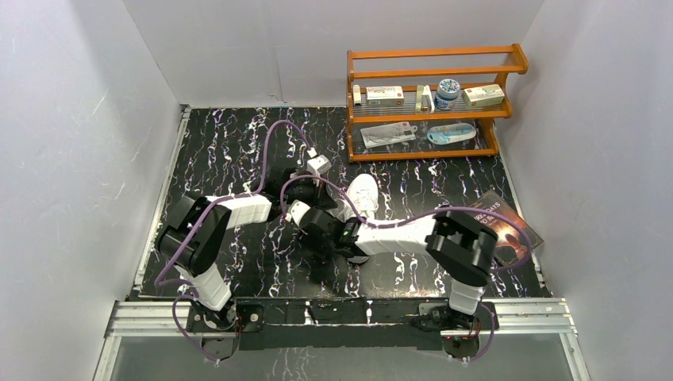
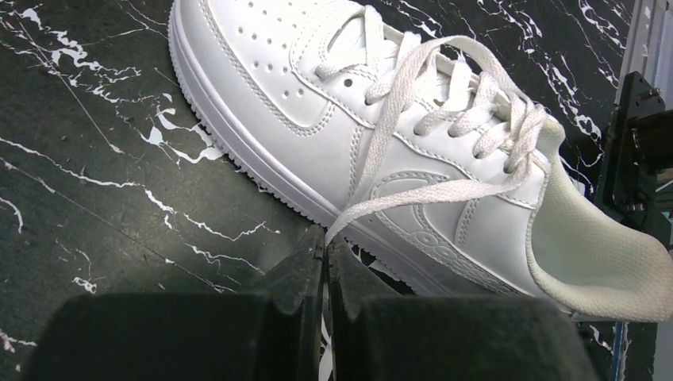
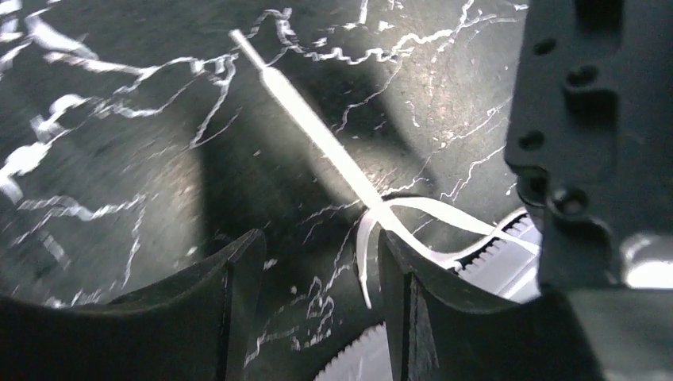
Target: Tie the shoes
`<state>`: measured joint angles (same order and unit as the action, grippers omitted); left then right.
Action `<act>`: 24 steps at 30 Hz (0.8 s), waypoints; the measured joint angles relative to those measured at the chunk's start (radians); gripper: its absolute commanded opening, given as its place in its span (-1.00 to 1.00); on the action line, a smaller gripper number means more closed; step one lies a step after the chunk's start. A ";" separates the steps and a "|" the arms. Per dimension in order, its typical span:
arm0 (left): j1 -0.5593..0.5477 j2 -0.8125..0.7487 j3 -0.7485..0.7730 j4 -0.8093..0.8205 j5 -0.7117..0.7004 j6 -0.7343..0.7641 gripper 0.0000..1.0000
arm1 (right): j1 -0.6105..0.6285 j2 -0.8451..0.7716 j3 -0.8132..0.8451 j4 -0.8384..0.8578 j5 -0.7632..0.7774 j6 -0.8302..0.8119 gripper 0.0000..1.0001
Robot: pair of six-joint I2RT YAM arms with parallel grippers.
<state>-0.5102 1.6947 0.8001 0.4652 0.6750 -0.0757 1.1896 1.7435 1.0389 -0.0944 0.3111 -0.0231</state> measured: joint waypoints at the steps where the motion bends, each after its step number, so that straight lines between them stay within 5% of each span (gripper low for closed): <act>1: 0.000 0.009 0.007 0.000 0.006 -0.002 -1.00 | 0.000 0.032 0.016 -0.011 0.028 0.027 0.21; 15: 0.018 0.050 0.021 -0.012 0.026 -0.003 -1.00 | 0.005 0.090 0.079 -0.084 0.186 0.184 0.38; 24: 0.032 0.123 0.060 -0.010 0.080 -0.003 -1.00 | 0.002 0.049 0.009 0.006 0.126 0.194 0.11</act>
<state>-0.4778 1.8179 0.8604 0.4553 0.7551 -0.0792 1.1912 1.7924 1.0481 -0.0887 0.4374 0.1707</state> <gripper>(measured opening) 0.011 0.599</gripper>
